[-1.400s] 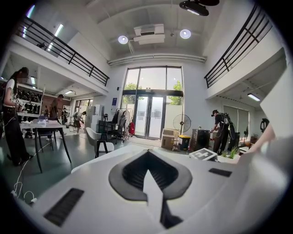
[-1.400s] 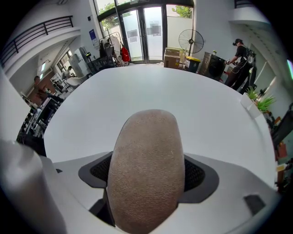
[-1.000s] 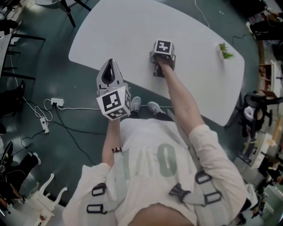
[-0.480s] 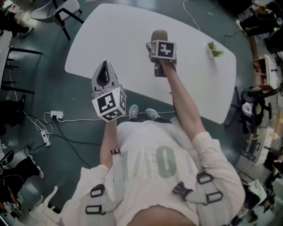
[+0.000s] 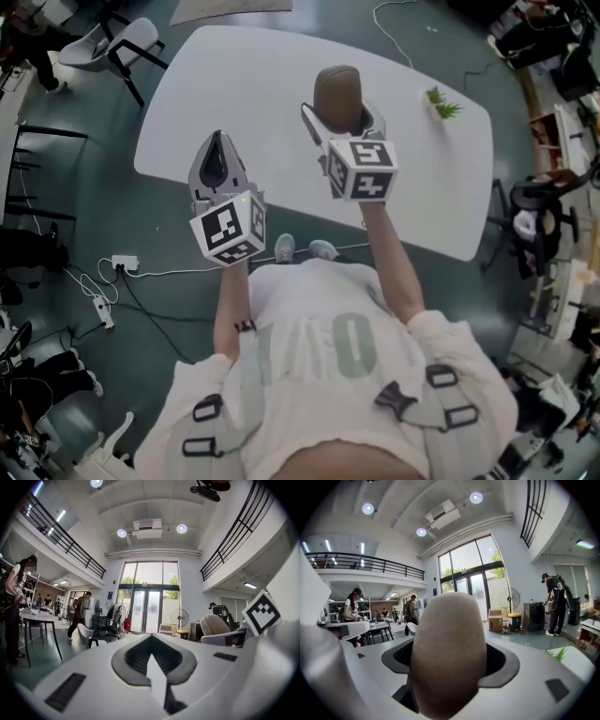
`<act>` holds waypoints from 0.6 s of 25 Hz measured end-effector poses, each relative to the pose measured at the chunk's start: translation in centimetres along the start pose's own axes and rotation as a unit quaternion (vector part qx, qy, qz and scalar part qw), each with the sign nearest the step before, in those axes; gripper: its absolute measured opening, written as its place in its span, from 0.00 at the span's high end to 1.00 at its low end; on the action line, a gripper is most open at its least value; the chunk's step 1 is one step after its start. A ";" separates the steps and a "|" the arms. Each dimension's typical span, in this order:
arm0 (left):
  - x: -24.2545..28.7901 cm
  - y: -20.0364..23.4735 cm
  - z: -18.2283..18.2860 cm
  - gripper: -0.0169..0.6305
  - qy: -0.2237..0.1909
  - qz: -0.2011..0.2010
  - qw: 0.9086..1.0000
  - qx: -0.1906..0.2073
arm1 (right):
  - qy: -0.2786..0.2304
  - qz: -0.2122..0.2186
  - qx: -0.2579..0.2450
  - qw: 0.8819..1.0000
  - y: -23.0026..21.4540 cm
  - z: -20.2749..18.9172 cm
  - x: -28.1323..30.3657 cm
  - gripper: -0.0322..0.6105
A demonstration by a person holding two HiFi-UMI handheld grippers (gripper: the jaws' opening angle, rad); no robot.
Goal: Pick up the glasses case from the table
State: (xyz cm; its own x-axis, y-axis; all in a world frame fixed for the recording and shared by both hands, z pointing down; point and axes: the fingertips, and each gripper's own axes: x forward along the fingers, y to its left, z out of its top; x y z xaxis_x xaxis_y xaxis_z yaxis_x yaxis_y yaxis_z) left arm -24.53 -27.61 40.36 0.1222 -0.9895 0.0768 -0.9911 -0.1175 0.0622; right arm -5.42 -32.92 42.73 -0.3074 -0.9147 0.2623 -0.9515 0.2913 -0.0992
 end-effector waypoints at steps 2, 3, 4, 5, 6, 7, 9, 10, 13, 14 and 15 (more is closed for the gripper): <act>0.0 -0.5 0.3 0.97 -0.005 -0.003 1.000 0.003 | -0.037 0.001 -0.018 0.999 -0.1 0.4 -1.8 0.36; -0.1 -0.8 0.4 0.97 -0.007 -0.004 1.000 0.004 | -0.052 0.001 -0.027 0.998 -0.1 0.4 -2.7 0.36; -0.2 -1.0 0.5 0.97 -0.009 -0.005 1.000 0.005 | -0.063 0.003 -0.032 0.997 -0.1 0.4 -3.5 0.36; -0.2 -1.2 0.5 0.97 -0.010 -0.006 1.000 0.006 | -0.071 0.004 -0.033 0.997 -0.1 0.2 -4.1 0.36; -0.2 -1.4 0.5 0.97 -0.009 -0.006 1.000 0.006 | -0.076 0.004 -0.032 0.997 -0.3 -0.1 -4.7 0.36; -0.2 -1.6 0.5 0.97 -0.008 -0.007 1.000 0.005 | -0.079 0.003 -0.028 0.996 -0.5 -0.4 -5.2 0.36; -0.2 -2.0 0.4 0.97 -0.004 -0.007 1.000 0.003 | -0.081 0.001 -0.021 0.997 -0.9 -1.3 -6.2 0.36; -0.2 -2.1 0.4 0.97 -0.003 -0.008 1.000 0.004 | -0.081 -0.001 -0.020 0.997 -1.0 -1.7 -6.6 0.36; -0.1 -2.4 0.3 0.97 -0.001 -0.009 1.000 0.010 | -0.076 -0.006 -0.030 0.997 -1.2 -2.7 -7.4 0.36; -0.1 -2.5 0.2 0.97 0.000 -0.009 1.000 0.011 | -0.075 -0.006 -0.034 0.997 -1.2 -2.6 -7.5 0.36; 0.0 -2.5 0.2 0.97 0.000 -0.009 1.000 0.011 | -0.075 -0.006 -0.037 0.996 -1.1 -2.4 -7.6 0.36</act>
State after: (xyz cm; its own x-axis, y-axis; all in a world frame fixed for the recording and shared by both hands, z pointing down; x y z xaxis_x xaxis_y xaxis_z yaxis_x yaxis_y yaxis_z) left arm -22.02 -27.32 40.03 0.1406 -0.9871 0.0766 -0.9896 -0.1378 0.0408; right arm -2.08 -25.65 43.12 -0.2959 -0.9482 0.1160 -0.9552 0.2950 -0.0250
